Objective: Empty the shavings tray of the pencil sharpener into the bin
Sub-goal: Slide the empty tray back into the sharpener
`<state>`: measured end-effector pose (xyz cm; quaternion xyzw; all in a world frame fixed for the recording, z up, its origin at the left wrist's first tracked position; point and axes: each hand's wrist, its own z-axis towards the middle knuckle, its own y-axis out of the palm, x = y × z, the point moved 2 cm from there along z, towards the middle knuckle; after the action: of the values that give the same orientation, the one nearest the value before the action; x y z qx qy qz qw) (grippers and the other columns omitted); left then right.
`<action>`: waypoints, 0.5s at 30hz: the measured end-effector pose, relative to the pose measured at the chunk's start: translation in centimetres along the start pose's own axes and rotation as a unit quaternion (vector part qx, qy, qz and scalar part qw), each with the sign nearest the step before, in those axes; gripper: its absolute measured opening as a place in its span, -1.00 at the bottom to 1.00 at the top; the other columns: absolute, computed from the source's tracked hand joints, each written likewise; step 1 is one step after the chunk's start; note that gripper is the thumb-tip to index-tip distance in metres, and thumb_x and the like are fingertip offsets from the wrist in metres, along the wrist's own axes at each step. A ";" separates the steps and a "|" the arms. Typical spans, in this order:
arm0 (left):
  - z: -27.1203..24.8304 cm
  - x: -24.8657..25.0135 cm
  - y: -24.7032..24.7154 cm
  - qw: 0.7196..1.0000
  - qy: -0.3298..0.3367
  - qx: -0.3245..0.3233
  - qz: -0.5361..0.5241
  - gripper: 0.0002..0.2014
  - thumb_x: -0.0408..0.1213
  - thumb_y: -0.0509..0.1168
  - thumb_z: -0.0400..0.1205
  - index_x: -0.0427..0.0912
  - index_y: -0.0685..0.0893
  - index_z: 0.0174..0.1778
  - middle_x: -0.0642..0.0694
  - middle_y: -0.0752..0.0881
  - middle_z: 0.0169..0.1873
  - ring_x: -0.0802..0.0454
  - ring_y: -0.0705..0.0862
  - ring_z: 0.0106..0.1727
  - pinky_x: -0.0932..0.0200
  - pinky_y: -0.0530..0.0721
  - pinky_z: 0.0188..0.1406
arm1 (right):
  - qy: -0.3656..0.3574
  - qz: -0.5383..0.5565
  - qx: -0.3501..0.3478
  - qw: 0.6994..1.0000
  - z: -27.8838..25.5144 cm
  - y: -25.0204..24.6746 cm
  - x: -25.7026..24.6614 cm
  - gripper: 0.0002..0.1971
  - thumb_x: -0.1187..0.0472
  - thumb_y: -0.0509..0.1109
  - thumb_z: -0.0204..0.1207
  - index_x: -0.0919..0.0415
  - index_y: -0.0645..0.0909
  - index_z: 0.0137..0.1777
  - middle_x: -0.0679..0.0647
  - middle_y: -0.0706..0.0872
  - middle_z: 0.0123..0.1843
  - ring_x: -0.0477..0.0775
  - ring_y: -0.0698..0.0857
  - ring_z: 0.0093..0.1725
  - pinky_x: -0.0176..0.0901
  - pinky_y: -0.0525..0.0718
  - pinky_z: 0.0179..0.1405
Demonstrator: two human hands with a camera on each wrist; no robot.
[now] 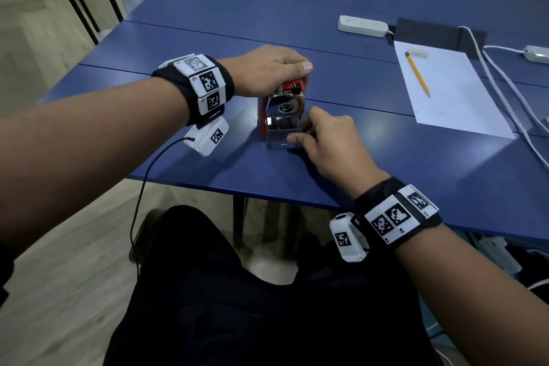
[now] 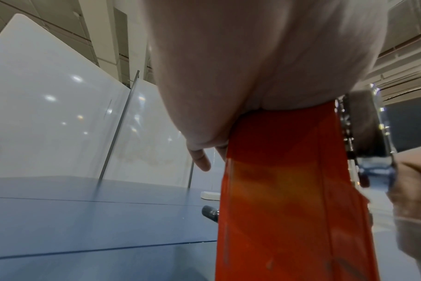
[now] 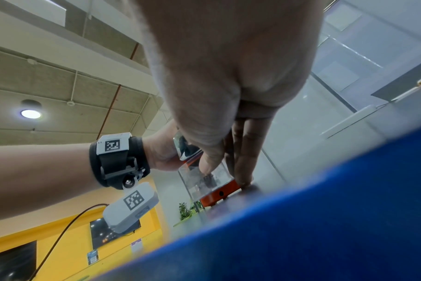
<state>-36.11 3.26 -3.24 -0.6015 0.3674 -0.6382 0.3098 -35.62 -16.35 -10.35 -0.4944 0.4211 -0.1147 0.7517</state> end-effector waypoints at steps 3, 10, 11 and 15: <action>-0.3 0.0 -0.1 1.000 0.001 0.002 0.009 -0.50 0.10 -0.03 0.90 -0.05 0.80 0.24 -0.10 0.79 0.19 -0.11 0.73 0.22 -0.12 0.65 0.37 | 0.000 0.002 -0.003 1.000 0.0 0.0 0.1 -0.71 -0.04 0.57 0.72 0.17 0.64 0.04 0.07 0.85 -0.14 0.22 0.78 -0.04 0.12 0.75 -0.06; -4.4 -2.2 -0.2 0.980 -0.031 0.187 -0.064 -0.48 0.15 -0.20 0.87 -0.12 0.55 0.21 -0.39 0.66 0.20 -0.29 0.60 0.28 -0.09 0.56 0.36 | 0.031 0.052 -0.036 0.998 0.8 -1.2 1.1 -0.52 -0.16 0.77 0.46 0.03 0.63 0.16 -0.15 0.79 -0.05 -0.29 0.76 -0.06 -0.44 0.64 -0.14; -5.2 -2.8 0.1 0.980 -0.041 0.180 -0.077 -0.54 0.13 -0.19 0.88 -0.08 0.51 0.19 -0.45 0.63 0.23 -0.34 0.60 0.26 -0.17 0.59 0.35 | 0.032 0.054 -0.044 0.997 0.8 -1.4 1.3 -0.48 -0.17 0.78 0.43 0.02 0.63 0.20 -0.14 0.80 0.00 -0.30 0.77 -0.03 -0.45 0.65 -0.11; -7.6 -5.0 1.3 0.986 -0.099 0.116 -0.063 -0.42 0.12 0.11 0.82 -0.12 0.46 0.70 -0.10 0.66 0.43 -0.08 0.69 0.34 -0.14 0.66 0.44 | 0.032 0.058 -0.085 0.994 1.0 -2.1 1.7 -0.31 -0.15 0.79 0.42 0.05 0.62 0.46 -0.07 0.81 0.27 -0.22 0.80 0.04 -0.24 0.77 0.15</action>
<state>-43.36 7.46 -7.06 -0.6434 0.2195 -0.6322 0.3717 -33.37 -17.71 -9.31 -0.5274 0.4814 -0.0507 0.6982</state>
